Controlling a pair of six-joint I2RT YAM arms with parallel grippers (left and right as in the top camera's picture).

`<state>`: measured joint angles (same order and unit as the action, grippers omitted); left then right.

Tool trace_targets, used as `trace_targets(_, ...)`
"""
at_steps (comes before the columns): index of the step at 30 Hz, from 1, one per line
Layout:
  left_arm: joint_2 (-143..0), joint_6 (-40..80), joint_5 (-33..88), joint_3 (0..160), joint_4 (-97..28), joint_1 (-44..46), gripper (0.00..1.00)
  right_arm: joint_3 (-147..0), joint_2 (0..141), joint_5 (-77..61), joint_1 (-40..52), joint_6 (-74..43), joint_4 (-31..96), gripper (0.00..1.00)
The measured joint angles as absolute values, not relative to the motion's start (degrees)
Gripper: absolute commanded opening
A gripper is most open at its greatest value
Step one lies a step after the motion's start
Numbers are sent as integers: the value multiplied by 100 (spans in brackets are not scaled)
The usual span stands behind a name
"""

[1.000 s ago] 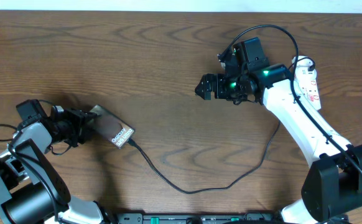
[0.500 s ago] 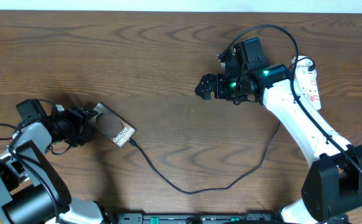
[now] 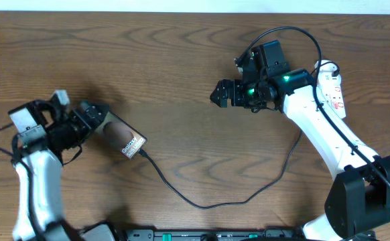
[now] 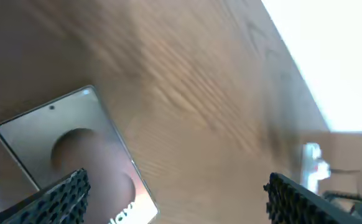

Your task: Plug charger to phone and switch on socket

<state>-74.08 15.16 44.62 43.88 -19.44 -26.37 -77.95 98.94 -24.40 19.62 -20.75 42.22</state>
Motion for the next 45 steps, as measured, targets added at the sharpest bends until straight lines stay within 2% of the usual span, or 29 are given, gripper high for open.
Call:
trace_targets(5,-6541,1365,3345,4713,-2639,-1468,90,-7797,9894,-2436,1962,-2075,4259,99)
trace_targets(11,-6514,1313,1562,5636,-3301,191,90,-8027,9894,-2311,1815,-2029,4915,99)
trace_targets(16,-6845,1306,567,6394,-3468,1229,90,-8858,9894,-2075,1170,-1804,5745,99)
trace_targets(20,-7076,1306,228,6652,-3422,1734,90,-9841,9889,-1933,263,-1575,6368,99)
trace_targets(26,-7201,1308,71,6659,-3409,2016,90,-10715,9885,-2080,-1258,-1057,6906,99)
trace_targets(34,-7201,1308,-19,6659,-3400,2032,90,-10814,9939,-2668,-3162,-137,7238,99)
trace_targets(37,-7201,1308,-23,6659,-3402,2032,90,-10836,10145,-2812,-3548,294,7341,99)
trace_targets(45,-7201,1308,-36,6659,-3402,2032,90,-10836,10989,-3030,-3673,838,7269,99)
